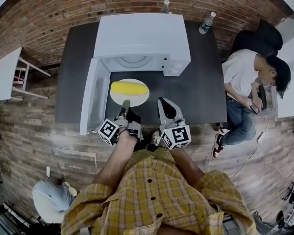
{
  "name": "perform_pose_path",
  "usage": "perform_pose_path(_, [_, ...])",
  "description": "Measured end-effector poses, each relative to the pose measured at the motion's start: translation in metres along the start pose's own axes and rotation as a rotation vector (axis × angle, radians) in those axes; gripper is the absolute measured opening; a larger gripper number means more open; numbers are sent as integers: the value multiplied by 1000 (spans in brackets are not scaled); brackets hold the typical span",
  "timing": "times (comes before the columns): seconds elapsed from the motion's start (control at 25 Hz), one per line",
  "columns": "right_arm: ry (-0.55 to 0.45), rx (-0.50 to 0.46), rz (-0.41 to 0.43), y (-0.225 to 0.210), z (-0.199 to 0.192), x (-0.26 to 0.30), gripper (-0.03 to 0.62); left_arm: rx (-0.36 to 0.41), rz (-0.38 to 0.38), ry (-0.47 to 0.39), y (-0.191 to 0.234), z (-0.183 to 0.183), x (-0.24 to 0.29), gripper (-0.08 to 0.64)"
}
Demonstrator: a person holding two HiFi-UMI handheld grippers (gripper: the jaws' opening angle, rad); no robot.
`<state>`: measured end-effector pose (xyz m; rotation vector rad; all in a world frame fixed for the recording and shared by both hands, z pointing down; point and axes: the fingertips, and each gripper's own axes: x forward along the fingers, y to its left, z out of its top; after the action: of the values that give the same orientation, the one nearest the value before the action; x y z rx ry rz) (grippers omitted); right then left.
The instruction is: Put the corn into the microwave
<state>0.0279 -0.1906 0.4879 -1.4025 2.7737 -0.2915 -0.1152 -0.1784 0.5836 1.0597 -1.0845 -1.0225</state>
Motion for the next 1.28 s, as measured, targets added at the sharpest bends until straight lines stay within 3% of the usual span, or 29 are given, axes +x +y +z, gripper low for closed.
perform_pose_path(0.32, [27, -11, -46, -8, -7, 10, -5, 36, 26, 29, 17, 14, 32, 26])
perform_pose_path(0.84, [46, -13, -70, -22, -13, 27, -5, 19, 39, 18, 35, 28, 82, 26])
perform_pose_path(1.28, [58, -3, -71, -35, -19, 41, -5, 55, 45, 24, 39, 29, 119, 25])
